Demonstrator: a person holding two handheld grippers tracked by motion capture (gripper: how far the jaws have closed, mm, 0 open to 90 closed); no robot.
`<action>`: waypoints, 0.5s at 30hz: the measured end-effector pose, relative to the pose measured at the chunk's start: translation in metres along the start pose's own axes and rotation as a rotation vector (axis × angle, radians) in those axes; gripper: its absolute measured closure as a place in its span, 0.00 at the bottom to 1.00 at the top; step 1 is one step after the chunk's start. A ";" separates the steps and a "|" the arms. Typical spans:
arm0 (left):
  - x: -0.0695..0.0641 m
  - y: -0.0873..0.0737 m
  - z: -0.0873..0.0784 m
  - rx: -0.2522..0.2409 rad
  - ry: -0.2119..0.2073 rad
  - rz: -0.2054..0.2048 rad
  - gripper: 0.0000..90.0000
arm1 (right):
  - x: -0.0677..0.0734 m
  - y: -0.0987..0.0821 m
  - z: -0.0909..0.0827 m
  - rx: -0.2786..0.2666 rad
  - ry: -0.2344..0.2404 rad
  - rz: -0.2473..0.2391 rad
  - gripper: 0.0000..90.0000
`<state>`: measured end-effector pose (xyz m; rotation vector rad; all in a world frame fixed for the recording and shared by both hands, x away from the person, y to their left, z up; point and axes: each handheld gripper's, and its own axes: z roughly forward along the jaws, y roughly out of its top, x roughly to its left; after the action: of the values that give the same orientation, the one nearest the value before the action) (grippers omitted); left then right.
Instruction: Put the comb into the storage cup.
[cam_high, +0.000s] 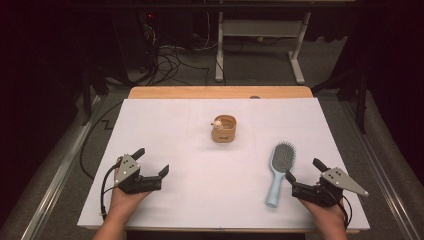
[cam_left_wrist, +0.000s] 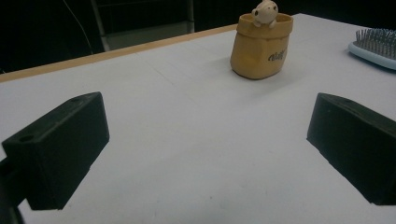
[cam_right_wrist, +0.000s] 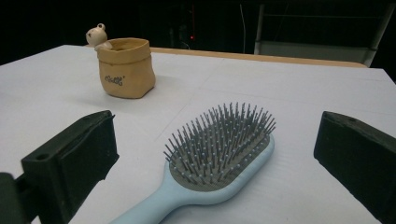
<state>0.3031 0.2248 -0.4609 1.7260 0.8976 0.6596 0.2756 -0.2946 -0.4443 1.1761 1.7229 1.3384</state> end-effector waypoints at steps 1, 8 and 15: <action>0.000 0.000 0.000 0.000 0.000 0.000 0.00 | 0.000 0.000 0.000 0.000 0.000 0.000 0.00; 0.001 -0.001 -0.003 -0.004 -0.014 -0.015 0.00 | 0.001 0.000 -0.001 -0.003 0.001 -0.001 0.00; 0.001 -0.001 -0.003 -0.020 -0.009 -0.001 0.00 | 0.000 0.000 -0.001 0.001 0.006 0.002 0.00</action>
<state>0.3006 0.2272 -0.4605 1.7093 0.8823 0.6577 0.2746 -0.2948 -0.4437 1.1761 1.7269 1.3439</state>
